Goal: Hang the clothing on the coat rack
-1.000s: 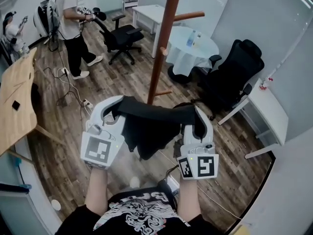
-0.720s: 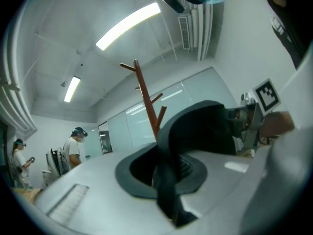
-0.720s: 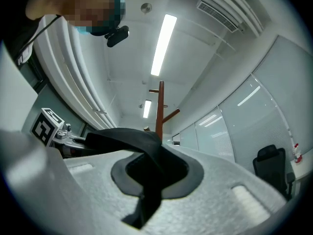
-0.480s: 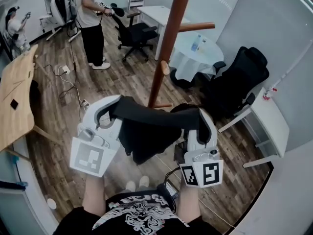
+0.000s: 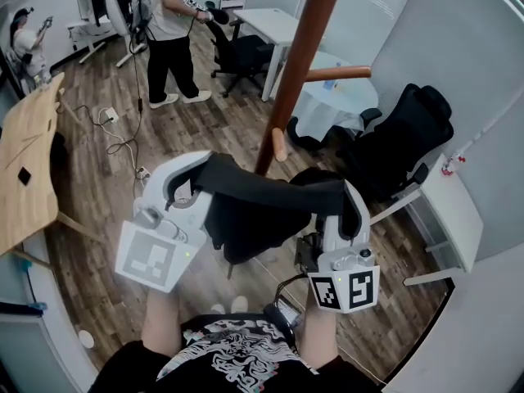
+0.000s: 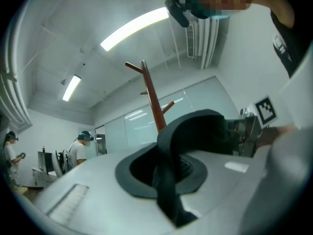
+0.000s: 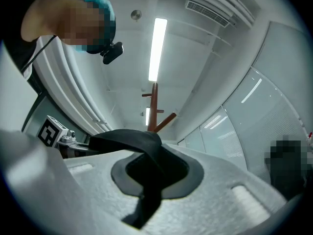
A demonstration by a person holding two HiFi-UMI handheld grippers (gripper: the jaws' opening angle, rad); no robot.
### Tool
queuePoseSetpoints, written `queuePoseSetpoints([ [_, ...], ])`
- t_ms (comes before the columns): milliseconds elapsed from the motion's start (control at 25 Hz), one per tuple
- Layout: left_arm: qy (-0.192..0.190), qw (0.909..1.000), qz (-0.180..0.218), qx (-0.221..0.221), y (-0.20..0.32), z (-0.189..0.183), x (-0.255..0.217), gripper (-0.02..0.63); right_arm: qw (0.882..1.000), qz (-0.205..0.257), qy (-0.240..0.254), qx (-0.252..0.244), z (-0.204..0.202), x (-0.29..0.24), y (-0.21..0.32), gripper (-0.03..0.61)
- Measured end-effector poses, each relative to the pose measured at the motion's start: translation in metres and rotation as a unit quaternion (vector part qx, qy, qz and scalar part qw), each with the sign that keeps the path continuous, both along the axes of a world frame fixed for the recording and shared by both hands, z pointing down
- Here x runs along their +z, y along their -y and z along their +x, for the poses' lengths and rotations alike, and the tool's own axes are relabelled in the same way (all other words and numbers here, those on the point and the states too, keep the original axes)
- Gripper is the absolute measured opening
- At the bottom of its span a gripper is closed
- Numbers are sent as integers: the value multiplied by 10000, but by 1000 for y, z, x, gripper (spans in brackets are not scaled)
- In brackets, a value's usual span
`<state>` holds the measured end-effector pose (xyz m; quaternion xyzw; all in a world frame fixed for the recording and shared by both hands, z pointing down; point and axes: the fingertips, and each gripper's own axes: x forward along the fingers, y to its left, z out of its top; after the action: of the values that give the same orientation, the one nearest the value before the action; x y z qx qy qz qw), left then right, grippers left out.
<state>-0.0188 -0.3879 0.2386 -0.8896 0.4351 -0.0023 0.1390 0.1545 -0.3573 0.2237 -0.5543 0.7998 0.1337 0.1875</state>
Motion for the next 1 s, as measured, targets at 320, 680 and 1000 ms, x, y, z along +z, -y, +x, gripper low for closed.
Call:
queuePoseSetpoints([
  [320, 121, 9997, -1, 188, 20, 7, -19, 15, 9999, -19, 13, 138, 7, -23, 16, 20],
  [680, -288, 9977, -521, 317, 43, 2, -25, 15, 9994, -283, 112, 162, 3, -32, 40, 20],
  [1000, -613, 9943, -627, 606, 68, 1, -30, 16, 9984, -529, 132, 140, 2, -40, 56, 20],
])
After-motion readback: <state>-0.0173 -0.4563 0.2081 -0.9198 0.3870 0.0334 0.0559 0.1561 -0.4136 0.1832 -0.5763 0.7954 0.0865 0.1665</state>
